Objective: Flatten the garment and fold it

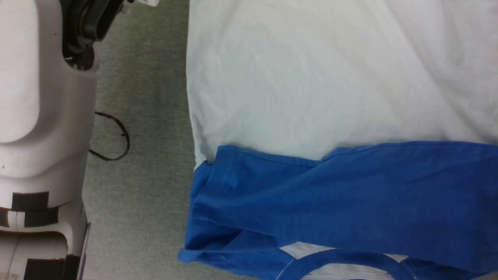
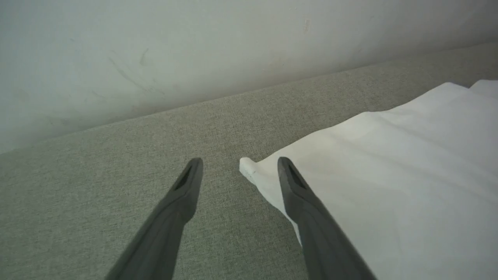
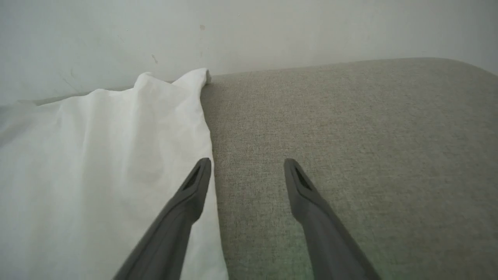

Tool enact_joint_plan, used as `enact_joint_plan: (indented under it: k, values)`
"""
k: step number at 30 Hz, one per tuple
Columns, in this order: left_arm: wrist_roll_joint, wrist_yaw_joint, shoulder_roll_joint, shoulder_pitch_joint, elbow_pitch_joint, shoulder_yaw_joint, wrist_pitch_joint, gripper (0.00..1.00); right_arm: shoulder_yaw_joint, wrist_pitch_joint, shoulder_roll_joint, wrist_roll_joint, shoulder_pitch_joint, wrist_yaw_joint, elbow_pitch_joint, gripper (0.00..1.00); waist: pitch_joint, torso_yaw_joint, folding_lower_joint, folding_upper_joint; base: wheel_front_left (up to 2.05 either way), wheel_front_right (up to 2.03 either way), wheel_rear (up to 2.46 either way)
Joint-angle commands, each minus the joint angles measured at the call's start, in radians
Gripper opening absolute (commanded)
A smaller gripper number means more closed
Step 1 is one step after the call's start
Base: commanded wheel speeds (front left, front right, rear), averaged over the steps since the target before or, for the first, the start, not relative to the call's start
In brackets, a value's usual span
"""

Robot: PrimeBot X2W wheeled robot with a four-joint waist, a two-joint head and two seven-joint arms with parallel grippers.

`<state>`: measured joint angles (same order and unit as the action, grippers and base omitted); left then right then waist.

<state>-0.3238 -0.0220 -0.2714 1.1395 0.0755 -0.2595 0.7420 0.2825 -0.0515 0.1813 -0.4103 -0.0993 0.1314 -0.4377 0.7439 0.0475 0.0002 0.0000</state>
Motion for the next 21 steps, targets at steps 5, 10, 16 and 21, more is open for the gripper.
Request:
enact_joint_plan:
  k: [5,10,16,21]
  values:
    - [0.021,-0.019,-0.010,0.022,0.035,-0.004,0.007,1.00,-0.002,0.012,0.005,-0.012,-0.020,-0.001,0.008,1.00,0.070,-0.049,-0.0002,0.0000,0.00,0.00,0.00]
    - [0.030,-0.030,-0.018,0.028,0.054,0.000,-0.013,1.00,-0.003,0.023,0.012,-0.019,-0.030,-0.001,0.020,1.00,0.100,-0.071,-0.0002,0.0000,0.00,0.00,0.00]
    - [0.023,-0.026,-0.025,0.019,0.082,-0.008,-0.002,0.00,-0.003,0.029,0.024,-0.025,-0.035,-0.001,0.025,1.00,0.105,-0.081,-0.0002,0.0000,0.00,0.00,0.00]
    - [0.022,-0.019,-0.032,0.000,0.085,-0.019,-0.010,0.00,-0.011,-0.018,0.092,-0.112,-0.084,-0.001,-0.049,1.00,0.063,-0.077,-0.0002,0.0000,0.00,0.00,0.00]
